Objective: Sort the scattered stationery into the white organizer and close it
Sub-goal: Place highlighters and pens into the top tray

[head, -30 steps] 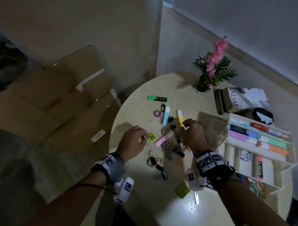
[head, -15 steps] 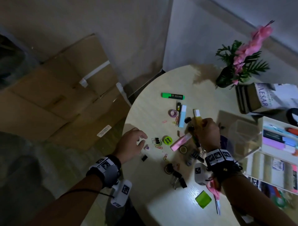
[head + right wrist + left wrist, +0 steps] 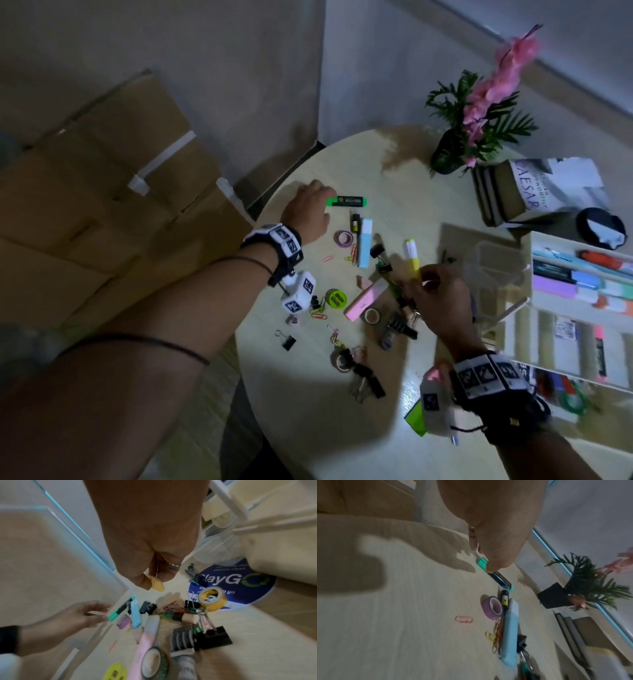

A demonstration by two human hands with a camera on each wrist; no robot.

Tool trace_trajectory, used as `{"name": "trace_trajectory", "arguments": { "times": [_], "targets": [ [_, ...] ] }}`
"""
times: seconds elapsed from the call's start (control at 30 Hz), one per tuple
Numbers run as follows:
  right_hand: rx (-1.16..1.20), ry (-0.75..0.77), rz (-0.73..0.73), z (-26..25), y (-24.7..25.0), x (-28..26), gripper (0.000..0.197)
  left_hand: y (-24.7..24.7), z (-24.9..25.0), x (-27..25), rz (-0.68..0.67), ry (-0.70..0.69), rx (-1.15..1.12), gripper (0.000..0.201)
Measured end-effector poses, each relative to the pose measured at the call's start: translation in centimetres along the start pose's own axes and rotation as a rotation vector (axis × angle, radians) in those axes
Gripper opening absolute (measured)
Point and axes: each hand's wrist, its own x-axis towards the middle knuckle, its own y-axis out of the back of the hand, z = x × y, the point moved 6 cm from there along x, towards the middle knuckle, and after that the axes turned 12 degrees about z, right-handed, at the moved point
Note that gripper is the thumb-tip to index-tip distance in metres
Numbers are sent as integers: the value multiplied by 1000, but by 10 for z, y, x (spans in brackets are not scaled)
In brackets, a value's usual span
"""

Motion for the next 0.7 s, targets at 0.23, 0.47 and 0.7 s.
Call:
{"name": "trace_trajectory", "arguments": {
  "times": [0.23,0.47,0.7],
  "targets": [
    [304,-104,-77,-5,35,-30,12,-25,7,35,-59,-31,157,36],
    [287,-80,-84,-2,72,-45,7,-27,16,37,-9,43,161,24],
    [233,59,34,1,145,-43,13,-3,31,18,123,14,6,28]
  ]
}}
